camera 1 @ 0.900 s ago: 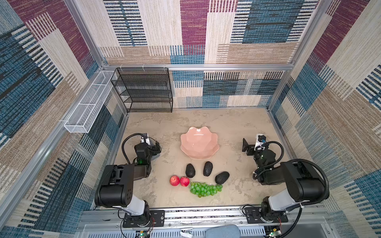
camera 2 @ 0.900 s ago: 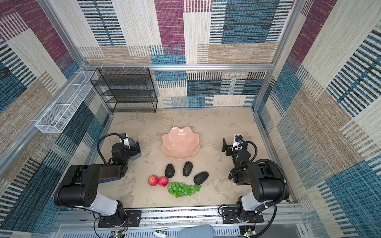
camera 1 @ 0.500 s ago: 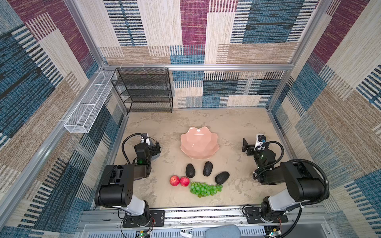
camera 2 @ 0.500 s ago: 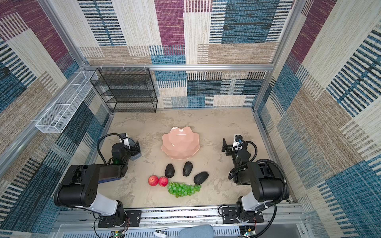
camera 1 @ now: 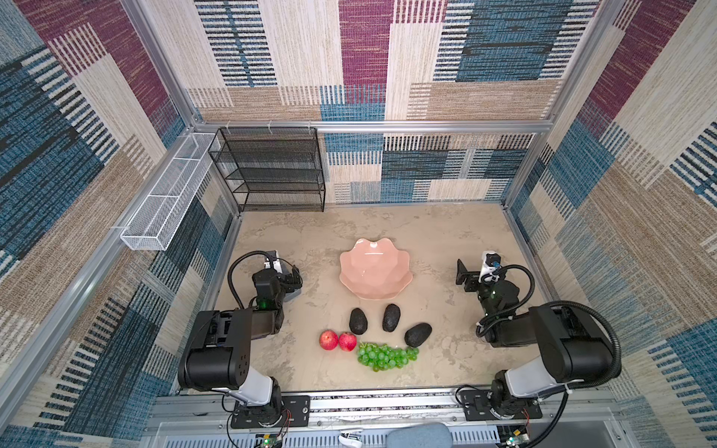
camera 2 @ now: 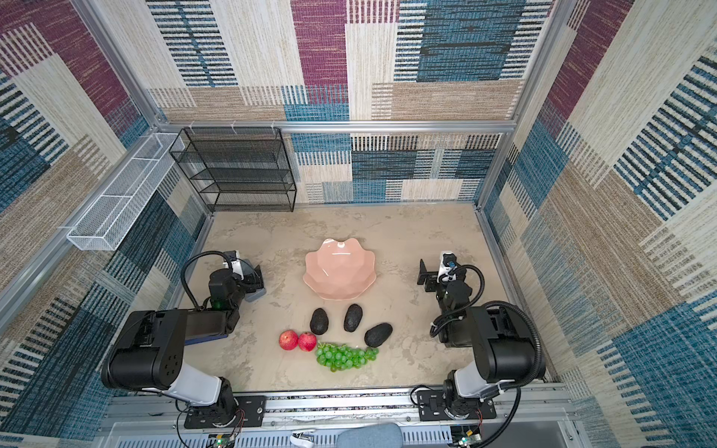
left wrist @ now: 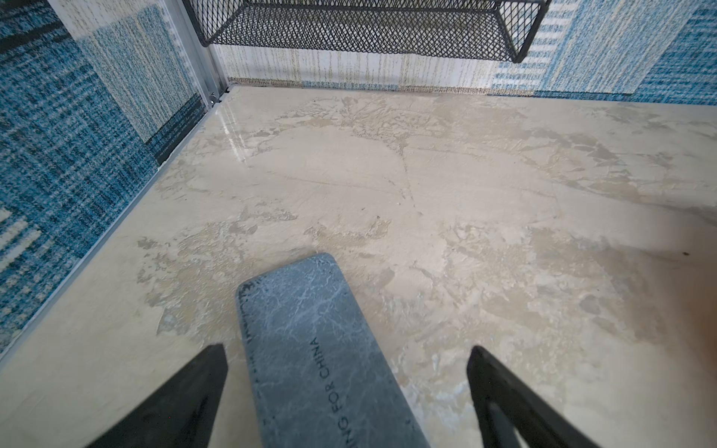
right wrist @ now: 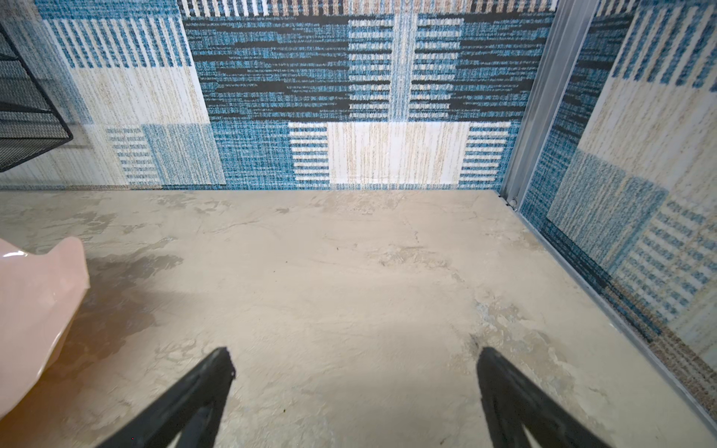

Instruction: Place and organize the fake fruits in the fruit bowl

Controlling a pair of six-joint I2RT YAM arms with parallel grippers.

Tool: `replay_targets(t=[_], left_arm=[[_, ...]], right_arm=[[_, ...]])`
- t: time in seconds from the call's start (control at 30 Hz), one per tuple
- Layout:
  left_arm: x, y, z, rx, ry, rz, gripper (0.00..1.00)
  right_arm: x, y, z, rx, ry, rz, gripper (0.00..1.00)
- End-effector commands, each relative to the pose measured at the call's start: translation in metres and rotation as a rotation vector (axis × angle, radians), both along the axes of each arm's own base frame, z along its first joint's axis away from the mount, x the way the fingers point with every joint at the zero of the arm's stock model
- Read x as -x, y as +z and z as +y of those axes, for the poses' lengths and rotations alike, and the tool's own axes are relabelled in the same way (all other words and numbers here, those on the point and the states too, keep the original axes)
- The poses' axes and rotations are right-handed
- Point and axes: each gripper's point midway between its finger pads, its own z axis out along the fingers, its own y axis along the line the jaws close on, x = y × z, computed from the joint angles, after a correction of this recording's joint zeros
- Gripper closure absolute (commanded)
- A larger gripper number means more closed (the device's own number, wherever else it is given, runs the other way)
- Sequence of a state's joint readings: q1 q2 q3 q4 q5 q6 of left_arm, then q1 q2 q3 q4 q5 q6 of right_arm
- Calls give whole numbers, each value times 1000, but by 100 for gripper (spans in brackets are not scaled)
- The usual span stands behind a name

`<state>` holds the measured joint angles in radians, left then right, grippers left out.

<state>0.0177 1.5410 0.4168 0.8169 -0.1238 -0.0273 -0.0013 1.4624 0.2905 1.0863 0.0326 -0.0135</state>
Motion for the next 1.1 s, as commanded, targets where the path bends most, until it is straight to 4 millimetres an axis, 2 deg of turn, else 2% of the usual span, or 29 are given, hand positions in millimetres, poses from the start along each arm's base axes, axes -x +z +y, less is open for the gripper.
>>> replay_targets(t=[0.0, 0.07, 0.1, 0.13, 0.17, 0.23, 0.3, 0.37, 0.43, 0.57, 0.67, 0.77, 1.07], left_arm=[[0, 11, -2, -2, -13, -35, 3], [4, 27, 2, -5, 14, -40, 3], [7, 41, 6, 0, 41, -36, 3], [14, 47, 12, 26, 88, 7, 3], [20, 61, 20, 101, 170, 13, 2], [25, 89, 14, 224, 182, -41, 2], [31, 114, 6, 337, 171, -107, 4], [37, 135, -2, 407, 135, -143, 5], [45, 148, -6, 441, 123, -150, 5], [59, 154, -11, 477, 113, -140, 5], [65, 156, -16, 507, 85, -150, 5], [66, 156, -21, 523, 64, -141, 5], [66, 154, -25, 546, 49, -122, 5]], right_arm=[[-18, 25, -22, -50, -133, 58, 0], [-23, 52, -15, -136, -107, 50, 0], [-23, 66, -15, -238, -114, 29, 0], [-21, 73, -18, -349, -144, 26, 0], [-19, 71, -18, -479, -169, 60, 0], [-19, 68, 12, -435, 3, 142, 0], [-11, 54, 31, -477, 96, 228, 0], [5, 36, 49, -539, 128, 349, 0], [28, 17, 65, -545, 80, 481, 0], [90, -18, 109, -531, 49, 718, 0], [130, -44, 121, -580, 26, 844, 0], [157, -57, 128, -634, 22, 923, 0], [213, -80, 166, -700, 100, 1126, 0]])
